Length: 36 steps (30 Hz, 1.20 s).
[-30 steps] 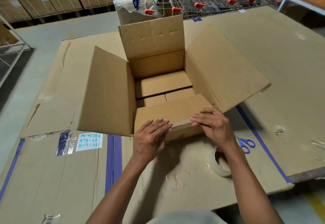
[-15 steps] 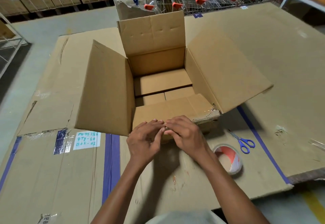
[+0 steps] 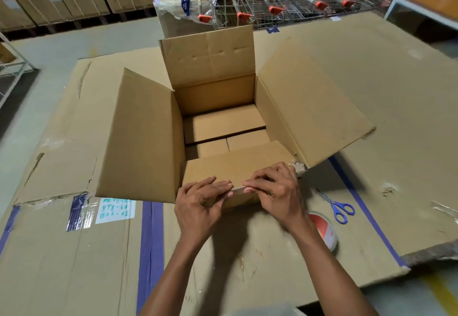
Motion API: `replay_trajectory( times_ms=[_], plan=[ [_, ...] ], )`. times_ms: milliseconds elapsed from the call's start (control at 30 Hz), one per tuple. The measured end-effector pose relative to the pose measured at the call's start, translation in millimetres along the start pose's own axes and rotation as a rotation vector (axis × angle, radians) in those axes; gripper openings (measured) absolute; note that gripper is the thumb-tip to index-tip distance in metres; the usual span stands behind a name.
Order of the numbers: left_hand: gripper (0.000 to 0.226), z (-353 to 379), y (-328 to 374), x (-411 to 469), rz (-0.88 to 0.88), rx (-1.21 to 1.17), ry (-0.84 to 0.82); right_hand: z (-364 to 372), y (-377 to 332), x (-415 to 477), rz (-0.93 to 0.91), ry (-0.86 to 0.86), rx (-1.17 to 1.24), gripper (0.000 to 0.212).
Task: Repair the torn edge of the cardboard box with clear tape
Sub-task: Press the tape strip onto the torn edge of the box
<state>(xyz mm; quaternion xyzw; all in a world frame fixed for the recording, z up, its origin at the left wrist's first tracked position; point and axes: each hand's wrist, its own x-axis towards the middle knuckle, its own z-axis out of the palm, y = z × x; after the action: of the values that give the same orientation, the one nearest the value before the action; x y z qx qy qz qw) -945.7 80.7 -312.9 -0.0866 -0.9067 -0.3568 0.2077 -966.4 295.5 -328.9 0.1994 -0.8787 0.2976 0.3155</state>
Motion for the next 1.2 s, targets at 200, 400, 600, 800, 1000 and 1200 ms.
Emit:
replay_trajectory(
  times_ms=[200,400,600,800,1000,1200],
  plan=[
    [0.021,-2.5,2.3,2.3,-0.029,0.004,-0.064,-28.3,31.8,-9.1,0.060,0.077,-0.149,0.016],
    [0.033,-5.3,-2.2,0.3,-0.054,-0.039,-0.119,-61.5,51.4,-16.1,0.135,0.054,-0.375,0.021],
    [0.037,-6.0,-1.1,1.1,-0.106,-0.080,-0.099,-62.4,49.1,-14.9,0.210,0.183,-0.448,0.006],
    [0.037,-3.8,1.2,0.8,-0.105,-0.088,-0.090,-67.0,50.6,-11.0,0.275,0.221,-0.307,0.030],
    [0.034,-4.8,-2.3,-0.8,-0.107,-0.102,-0.066,-75.0,51.1,-8.4,0.291,0.038,-0.279,0.055],
    [0.026,-0.1,1.8,-1.5,-0.093,-0.072,-0.054,-57.0,51.8,-17.8,0.309,0.095,-0.172,0.024]
  ],
)
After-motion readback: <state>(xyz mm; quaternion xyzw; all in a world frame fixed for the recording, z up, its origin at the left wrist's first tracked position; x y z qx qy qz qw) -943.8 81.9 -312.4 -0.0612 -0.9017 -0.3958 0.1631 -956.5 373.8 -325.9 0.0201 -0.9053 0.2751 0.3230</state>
